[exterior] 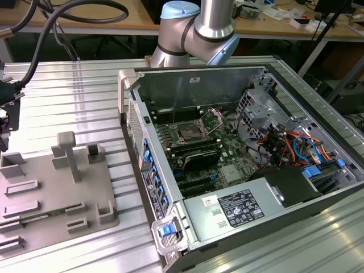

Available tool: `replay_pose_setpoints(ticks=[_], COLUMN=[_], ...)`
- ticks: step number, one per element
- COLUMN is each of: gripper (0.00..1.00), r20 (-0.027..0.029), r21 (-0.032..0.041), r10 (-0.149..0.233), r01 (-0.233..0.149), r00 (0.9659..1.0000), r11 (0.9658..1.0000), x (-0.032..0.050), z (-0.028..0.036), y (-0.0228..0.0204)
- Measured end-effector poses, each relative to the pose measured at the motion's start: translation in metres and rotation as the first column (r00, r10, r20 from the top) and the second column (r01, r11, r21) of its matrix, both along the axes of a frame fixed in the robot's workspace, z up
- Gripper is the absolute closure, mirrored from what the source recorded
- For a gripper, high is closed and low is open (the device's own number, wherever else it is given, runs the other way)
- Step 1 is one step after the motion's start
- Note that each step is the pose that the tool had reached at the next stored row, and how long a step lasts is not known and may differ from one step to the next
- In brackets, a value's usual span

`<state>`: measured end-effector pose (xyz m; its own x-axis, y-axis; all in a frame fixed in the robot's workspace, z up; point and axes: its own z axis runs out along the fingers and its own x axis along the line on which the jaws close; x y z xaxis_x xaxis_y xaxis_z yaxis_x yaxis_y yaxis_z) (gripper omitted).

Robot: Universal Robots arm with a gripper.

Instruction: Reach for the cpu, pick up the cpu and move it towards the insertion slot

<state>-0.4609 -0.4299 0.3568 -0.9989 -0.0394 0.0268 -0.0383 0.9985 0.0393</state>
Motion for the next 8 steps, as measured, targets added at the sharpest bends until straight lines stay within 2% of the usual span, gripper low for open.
replay_pose_setpoints(ticks=[8], gripper=[0.45], r20=[0.0001], r21=[0.0001], r10=[0.000], r01=[0.000], r00=[1.0000], r11=[1.0000], x=[0.0000], z=[0.0064], y=[0.0000])
